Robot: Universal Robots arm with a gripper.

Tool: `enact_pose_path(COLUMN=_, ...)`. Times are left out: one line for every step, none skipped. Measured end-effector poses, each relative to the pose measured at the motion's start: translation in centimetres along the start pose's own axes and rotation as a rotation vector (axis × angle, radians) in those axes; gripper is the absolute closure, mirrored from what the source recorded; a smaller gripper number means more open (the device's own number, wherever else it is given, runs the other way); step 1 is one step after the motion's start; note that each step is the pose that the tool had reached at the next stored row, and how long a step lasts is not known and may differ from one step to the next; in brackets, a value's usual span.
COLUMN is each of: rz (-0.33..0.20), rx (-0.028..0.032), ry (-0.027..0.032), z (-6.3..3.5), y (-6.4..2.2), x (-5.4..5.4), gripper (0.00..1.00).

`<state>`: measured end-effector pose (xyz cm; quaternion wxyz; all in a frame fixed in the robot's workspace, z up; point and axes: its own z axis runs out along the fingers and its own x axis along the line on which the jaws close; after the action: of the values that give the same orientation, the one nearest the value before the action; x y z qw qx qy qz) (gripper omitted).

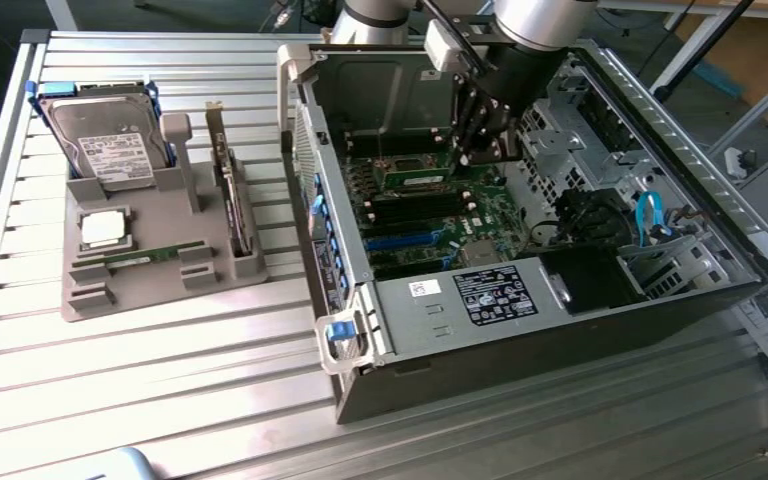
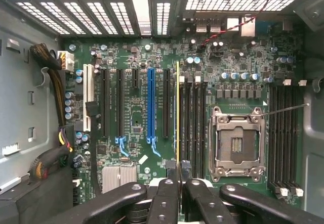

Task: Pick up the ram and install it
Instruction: 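Pick up the ram and move it above insertion slot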

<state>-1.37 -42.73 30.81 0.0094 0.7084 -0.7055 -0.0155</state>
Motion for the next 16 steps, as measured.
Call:
enact_pose_path(rz=0.0, rx=0.0, ry=0.0001, z=0.05, y=0.0, x=0.0, gripper=0.88)
enact_pose_path(rz=0.0, rx=-0.0001, ry=0.0003, z=0.08, y=0.0, x=0.0, gripper=0.88)
enact_pose_path(rz=0.0, rx=-0.0001, ry=0.0003, z=0.08, y=0.0, x=0.0, gripper=0.88)
enact_pose_path(rz=0.0, rx=-0.0001, ry=0.0003, z=0.08, y=0.0, x=0.0, gripper=0.88)
enact_pose_path(rz=0.0, rx=-0.0001, ry=0.0003, z=0.08, y=0.0, x=0.0, gripper=0.88)
enact_pose_path(rz=0.0, rx=0.0, ry=0.0001, z=0.09, y=-0.01, x=0.0, gripper=0.88)
enact_pose_path(rz=0.0, rx=0.0, ry=0.0001, z=0.09, y=-0.11, x=0.0, gripper=0.88)
enact_pose_path(rz=0.0, rx=0.0, ry=0.0001, z=0.09, y=-0.3, x=0.01, gripper=0.88)
enact_pose_path(rz=0.0, rx=0.0, ry=0.0, z=0.09, y=-0.51, x=0.01, gripper=0.88)
enact_pose_path(rz=0.0, rx=0.0, ry=-0.0001, z=0.08, y=-0.74, x=0.01, gripper=0.88)
enact_pose_path(rz=0.0, rx=0.0, ry=0.0, z=0.08, y=-0.86, x=0.0, gripper=0.88)
enact_pose_path(rz=0.0, rx=0.0, ry=0.0001, z=0.07, y=-0.86, x=0.0, gripper=0.88)
enact_pose_path(rz=0.0, rx=0.0, ry=0.0, z=0.08, y=-0.86, x=0.0, gripper=0.88)
enact_pose_path(rz=0.0, rx=0.0001, ry=-0.0002, z=0.1, y=-0.87, x=-0.03, gripper=0.88)
enact_pose_path(rz=0.0, rx=0.0, ry=0.0, z=0.11, y=-0.88, x=-0.09, gripper=0.88)
enact_pose_path(rz=0.0, rx=0.0, ry=0.0, z=0.12, y=-0.88, x=-0.17, gripper=0.88)
